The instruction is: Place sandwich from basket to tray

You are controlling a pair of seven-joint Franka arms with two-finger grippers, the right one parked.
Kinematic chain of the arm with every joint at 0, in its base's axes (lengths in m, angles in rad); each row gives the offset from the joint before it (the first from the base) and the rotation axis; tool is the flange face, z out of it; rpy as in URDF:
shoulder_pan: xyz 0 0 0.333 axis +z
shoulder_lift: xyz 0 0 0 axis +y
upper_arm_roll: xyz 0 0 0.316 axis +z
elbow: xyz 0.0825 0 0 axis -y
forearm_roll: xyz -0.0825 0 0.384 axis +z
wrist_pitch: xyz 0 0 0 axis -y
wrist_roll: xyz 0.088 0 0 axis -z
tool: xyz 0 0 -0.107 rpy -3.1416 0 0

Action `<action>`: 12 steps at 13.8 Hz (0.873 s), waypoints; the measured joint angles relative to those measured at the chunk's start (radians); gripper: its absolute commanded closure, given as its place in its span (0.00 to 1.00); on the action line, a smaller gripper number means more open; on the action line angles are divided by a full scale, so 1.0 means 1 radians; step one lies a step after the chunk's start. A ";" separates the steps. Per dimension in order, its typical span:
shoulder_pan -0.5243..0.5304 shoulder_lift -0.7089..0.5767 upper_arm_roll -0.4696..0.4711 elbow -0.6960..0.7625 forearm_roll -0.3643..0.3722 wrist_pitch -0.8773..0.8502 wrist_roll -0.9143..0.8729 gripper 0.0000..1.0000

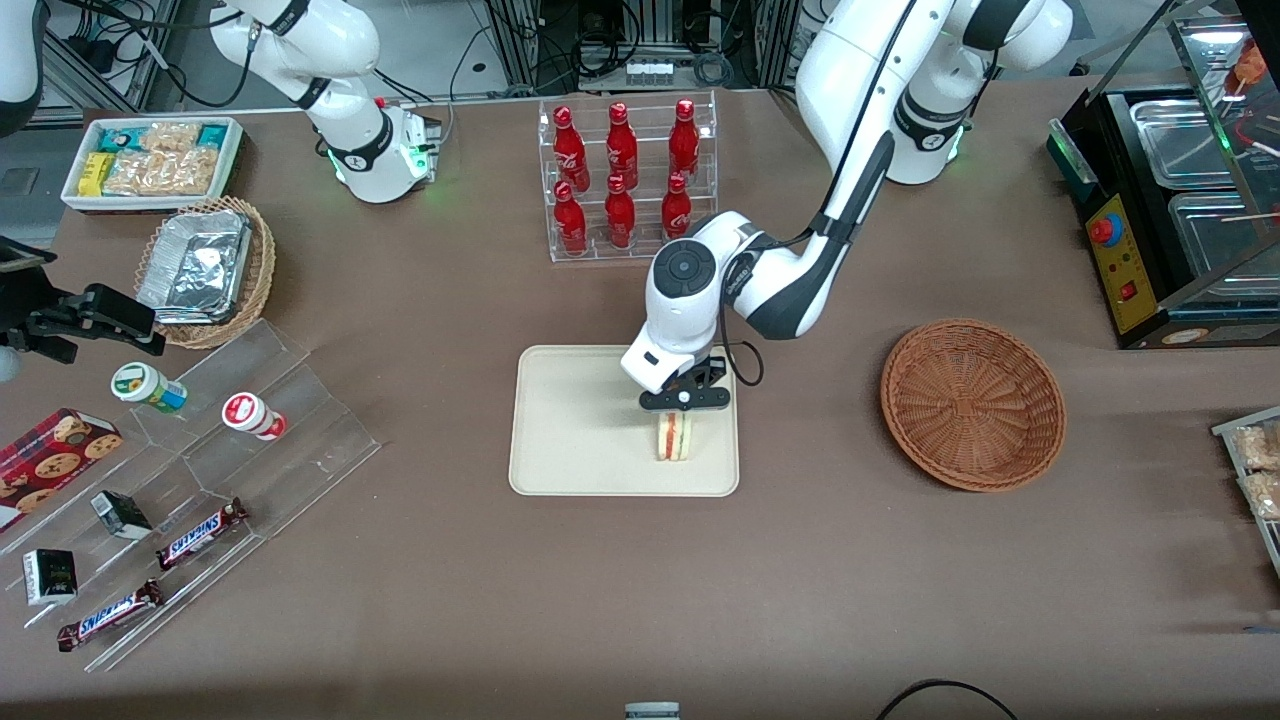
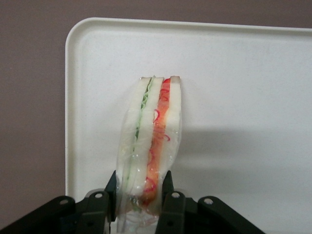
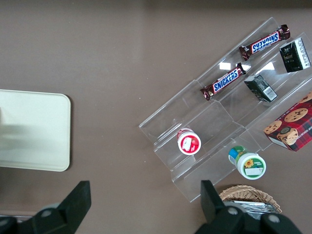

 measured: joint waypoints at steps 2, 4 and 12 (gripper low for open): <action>0.000 0.005 0.000 0.000 0.007 0.003 -0.003 0.00; 0.000 0.004 0.001 0.010 0.007 0.004 -0.019 0.00; -0.006 -0.211 -0.009 0.061 0.009 -0.229 -0.046 0.00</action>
